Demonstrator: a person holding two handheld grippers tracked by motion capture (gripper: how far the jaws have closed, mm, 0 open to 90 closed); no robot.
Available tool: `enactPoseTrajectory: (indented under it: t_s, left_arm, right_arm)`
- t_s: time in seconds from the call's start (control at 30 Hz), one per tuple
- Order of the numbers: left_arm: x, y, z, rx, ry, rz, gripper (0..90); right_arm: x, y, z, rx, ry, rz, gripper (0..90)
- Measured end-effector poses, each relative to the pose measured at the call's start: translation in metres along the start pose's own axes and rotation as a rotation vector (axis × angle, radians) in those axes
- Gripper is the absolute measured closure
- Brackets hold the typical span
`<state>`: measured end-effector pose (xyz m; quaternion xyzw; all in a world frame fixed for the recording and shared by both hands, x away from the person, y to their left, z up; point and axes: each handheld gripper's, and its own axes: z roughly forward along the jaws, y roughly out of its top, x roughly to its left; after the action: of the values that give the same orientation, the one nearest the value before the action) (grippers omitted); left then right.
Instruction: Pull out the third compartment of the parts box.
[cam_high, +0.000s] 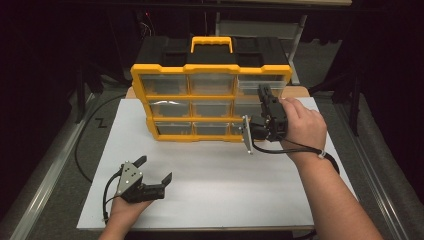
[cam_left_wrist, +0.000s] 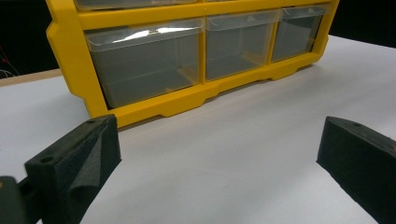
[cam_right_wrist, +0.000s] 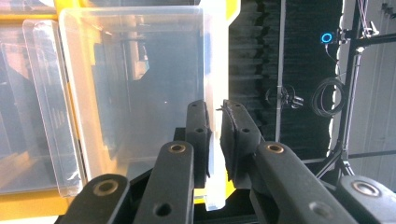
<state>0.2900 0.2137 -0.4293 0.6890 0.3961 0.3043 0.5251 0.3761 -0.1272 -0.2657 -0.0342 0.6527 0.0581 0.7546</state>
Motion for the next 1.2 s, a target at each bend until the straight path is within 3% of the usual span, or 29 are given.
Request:
enactPoseTrajectory:
  t_s: [0.13,0.4,0.6,0.8,1.2]
  left_arm:
    - [0.0,0.0,0.0,-0.001,0.002,-0.001,0.5]
    - [0.0,0.0,0.0,-0.001,0.002,0.001,0.5]
    - [0.0,0.0,0.0,0.001,0.002,0.002,0.5]
    - [0.0,0.0,0.0,0.002,0.003,0.003,0.5]
    - [0.0,0.0,0.0,0.001,0.003,0.004,0.5]
  right_arm:
    - [-0.004,0.001,0.0,-0.002,0.025,-0.005,74.1]
    - [-0.013,-0.001,0.002,0.017,0.071,-0.01,68.7]
    - [-0.014,-0.005,0.006,0.033,0.101,-0.014,70.7]
    - [-0.013,-0.006,0.007,0.042,0.087,-0.008,79.4]
    - [-0.013,-0.007,-0.005,0.022,0.067,-0.017,80.7]
